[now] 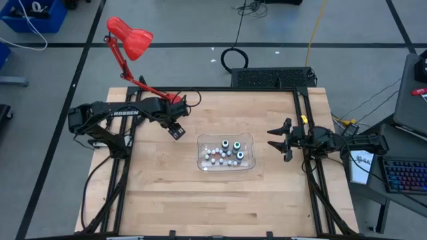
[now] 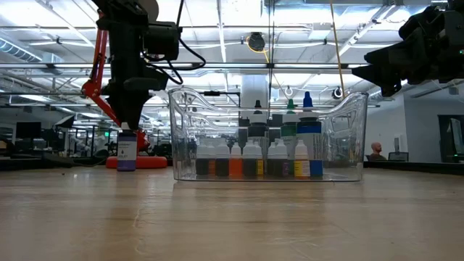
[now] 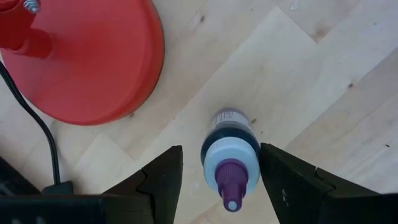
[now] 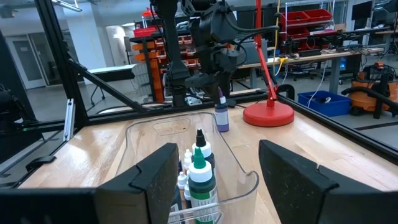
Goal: Pick & Place food coloring
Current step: Put the large purple food coloring bottle into the transparent bin
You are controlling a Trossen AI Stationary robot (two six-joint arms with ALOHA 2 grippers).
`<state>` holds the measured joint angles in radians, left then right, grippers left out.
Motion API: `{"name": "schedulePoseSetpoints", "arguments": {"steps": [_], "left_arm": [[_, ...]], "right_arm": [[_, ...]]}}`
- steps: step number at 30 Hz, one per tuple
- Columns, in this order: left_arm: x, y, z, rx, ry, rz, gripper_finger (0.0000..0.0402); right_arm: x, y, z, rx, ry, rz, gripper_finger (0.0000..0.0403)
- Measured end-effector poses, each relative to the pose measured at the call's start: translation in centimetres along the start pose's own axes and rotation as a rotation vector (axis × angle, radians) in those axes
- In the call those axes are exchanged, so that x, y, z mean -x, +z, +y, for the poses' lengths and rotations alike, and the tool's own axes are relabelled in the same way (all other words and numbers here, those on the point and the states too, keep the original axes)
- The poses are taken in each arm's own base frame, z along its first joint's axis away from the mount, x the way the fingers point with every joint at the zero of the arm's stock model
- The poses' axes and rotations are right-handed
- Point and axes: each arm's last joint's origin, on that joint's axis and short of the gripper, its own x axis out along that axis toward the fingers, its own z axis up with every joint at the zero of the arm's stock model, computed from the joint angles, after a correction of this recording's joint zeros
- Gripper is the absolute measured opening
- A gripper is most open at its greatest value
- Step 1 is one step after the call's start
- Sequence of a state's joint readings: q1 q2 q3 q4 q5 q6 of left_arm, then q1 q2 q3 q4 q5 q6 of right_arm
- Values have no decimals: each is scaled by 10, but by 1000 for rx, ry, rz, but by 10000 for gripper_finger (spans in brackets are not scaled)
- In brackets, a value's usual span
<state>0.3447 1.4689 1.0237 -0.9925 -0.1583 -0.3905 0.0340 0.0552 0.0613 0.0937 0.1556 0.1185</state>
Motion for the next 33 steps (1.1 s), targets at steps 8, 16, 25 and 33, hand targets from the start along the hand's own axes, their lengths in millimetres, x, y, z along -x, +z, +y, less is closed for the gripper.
{"name": "schedulePoseSetpoints", "arguments": {"steps": [8, 16, 25, 33], "left_arm": [[0, 0, 0, 1, 0, 1, 214], [0, -1, 0, 1, 4, 11, 214], [0, -1, 0, 2, 4, 14, 189], [0, -1, 0, -2, -1, 10, 120]], "right_arm": [[0, 0, 0, 0, 0, 0, 210], [0, 0, 0, 0, 0, 1, 210], [0, 0, 0, 0, 0, 1, 210], [0, 0, 0, 0, 0, 0, 210]]}}
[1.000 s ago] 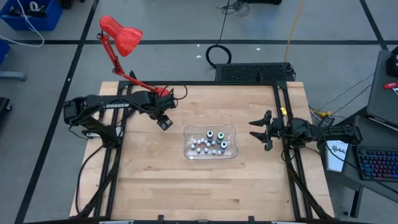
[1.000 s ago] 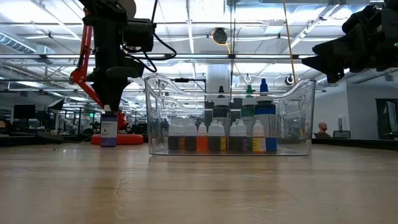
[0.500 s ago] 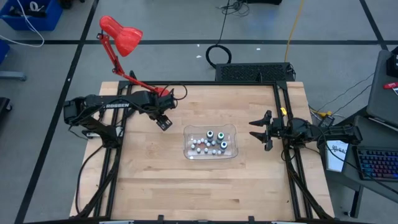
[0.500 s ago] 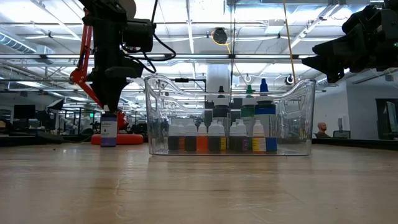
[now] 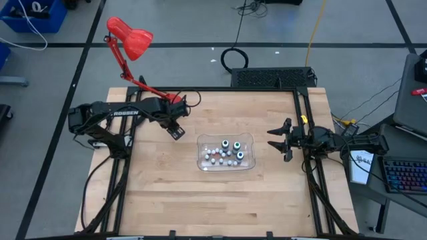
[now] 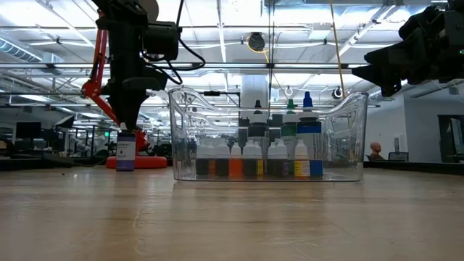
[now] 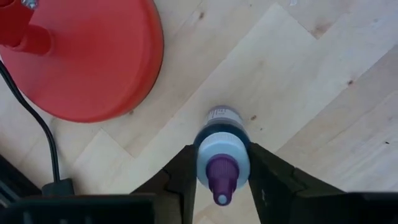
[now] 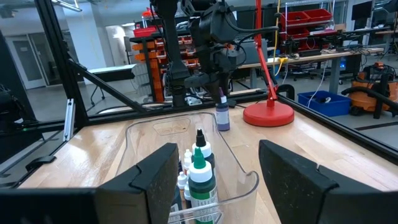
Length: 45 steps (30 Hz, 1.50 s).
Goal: Pick & Place food coloring
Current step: Put the large purple food coloring bottle into the transparent bin
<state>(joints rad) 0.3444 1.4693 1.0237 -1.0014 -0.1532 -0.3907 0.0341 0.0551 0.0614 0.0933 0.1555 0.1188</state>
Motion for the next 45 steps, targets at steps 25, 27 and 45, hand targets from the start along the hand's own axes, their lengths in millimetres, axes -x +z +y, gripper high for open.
{"name": "schedulePoseSetpoints", "arguments": {"steps": [25, 27, 45], "left_arm": [[158, -2, -81, -241, -130, -284, 120], [158, -2, -97, -285, -112, -279, 120], [114, 16, -219, -663, -103, -126, 120]], "right_arm": [[0, 0, 0, 0, 0, 0, 210], [0, 0, 0, 0, 0, 0, 210], [0, 0, 0, 0, 0, 0, 210]]}}
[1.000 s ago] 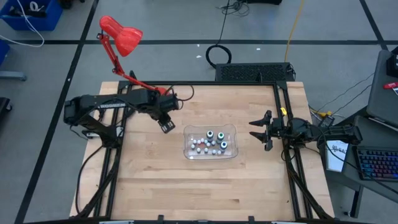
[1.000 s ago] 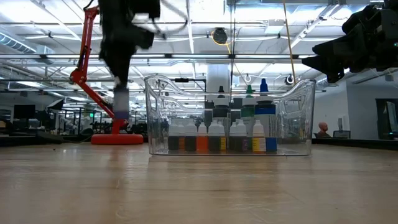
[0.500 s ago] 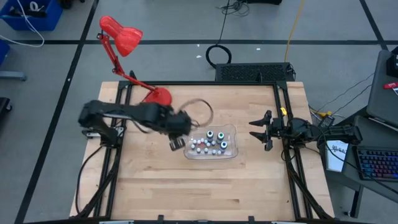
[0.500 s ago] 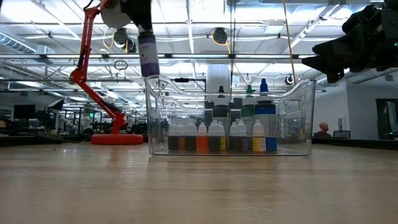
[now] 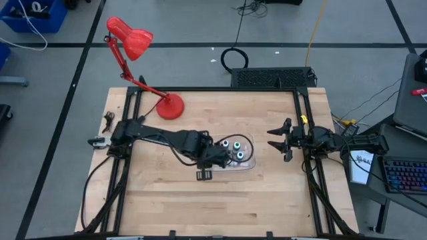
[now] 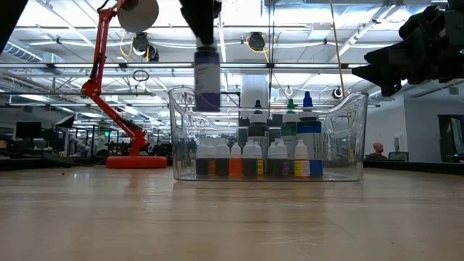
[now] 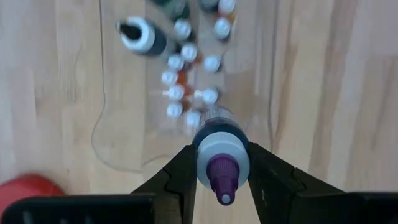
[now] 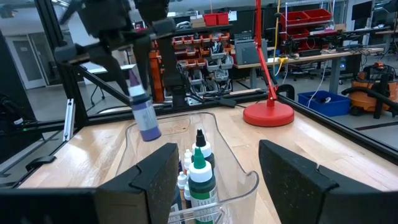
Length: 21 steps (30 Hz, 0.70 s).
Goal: Pick & Place food coloring
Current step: Put the large purple food coloring bottle into the transparent bin
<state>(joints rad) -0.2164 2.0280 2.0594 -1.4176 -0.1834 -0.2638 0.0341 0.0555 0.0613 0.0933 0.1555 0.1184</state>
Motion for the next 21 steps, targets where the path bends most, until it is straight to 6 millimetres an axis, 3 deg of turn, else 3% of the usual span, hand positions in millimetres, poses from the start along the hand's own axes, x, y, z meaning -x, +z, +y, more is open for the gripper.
{"name": "schedulePoseSetpoints", "arguments": {"steps": [13, 21], "left_arm": [[-9, 4, -3, 3, -39, 6, 120], [-37, 2, -5, -10, -89, 61, 120]], "right_arm": [[0, 0, 0, 0, 0, 0, 210], [0, 0, 0, 0, 0, -2, 210]]}}
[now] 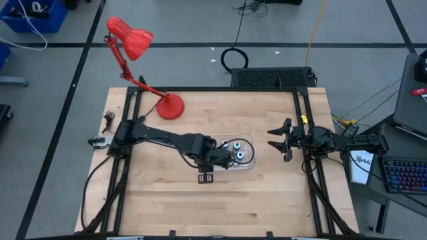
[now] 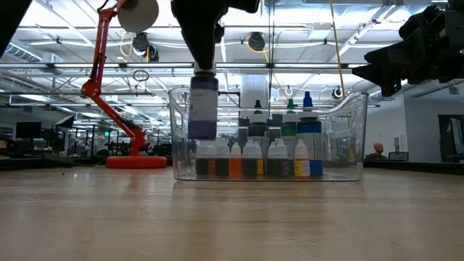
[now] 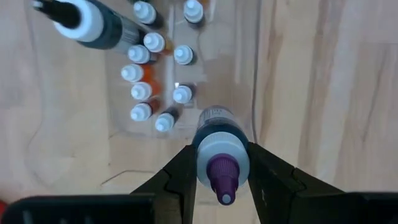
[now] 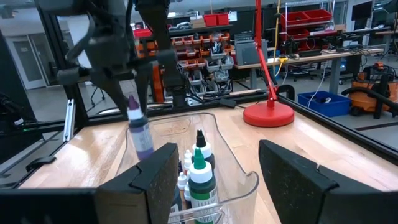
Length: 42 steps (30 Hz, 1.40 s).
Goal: Pick & Place food coloring
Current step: Put the large purple food coloring bottle into the transparent bin
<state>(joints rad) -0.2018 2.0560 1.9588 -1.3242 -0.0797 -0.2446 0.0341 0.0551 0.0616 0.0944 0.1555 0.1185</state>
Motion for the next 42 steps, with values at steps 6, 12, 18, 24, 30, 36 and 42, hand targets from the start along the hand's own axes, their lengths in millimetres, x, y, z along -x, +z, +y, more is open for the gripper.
{"name": "schedulePoseSetpoints", "arguments": {"steps": [6, 12, 18, 24, 30, 36, 42], "left_arm": [[-18, 1, 4, -14, -47, 3, 120], [-39, -1, 13, 0, -80, 24, 120], [-49, -2, 20, 16, -82, 25, 120], [-51, 0, 19, 3, -106, -4, 120], [-51, 0, 15, 4, -113, -10, 145], [-55, -1, 10, 1, -124, 4, 241], [-49, -2, 11, 36, -123, 1, 290]], "right_arm": [[0, 0, 0, 0, 0, 1, 210], [0, 0, 0, 0, 0, 1, 210], [0, 0, 0, 0, -1, 1, 210], [0, 0, 0, 0, 0, 1, 210], [0, 0, 0, 0, -1, 1, 210], [0, 0, 0, 0, -1, 1, 210], [0, 0, 0, 0, 0, 1, 210]]}}
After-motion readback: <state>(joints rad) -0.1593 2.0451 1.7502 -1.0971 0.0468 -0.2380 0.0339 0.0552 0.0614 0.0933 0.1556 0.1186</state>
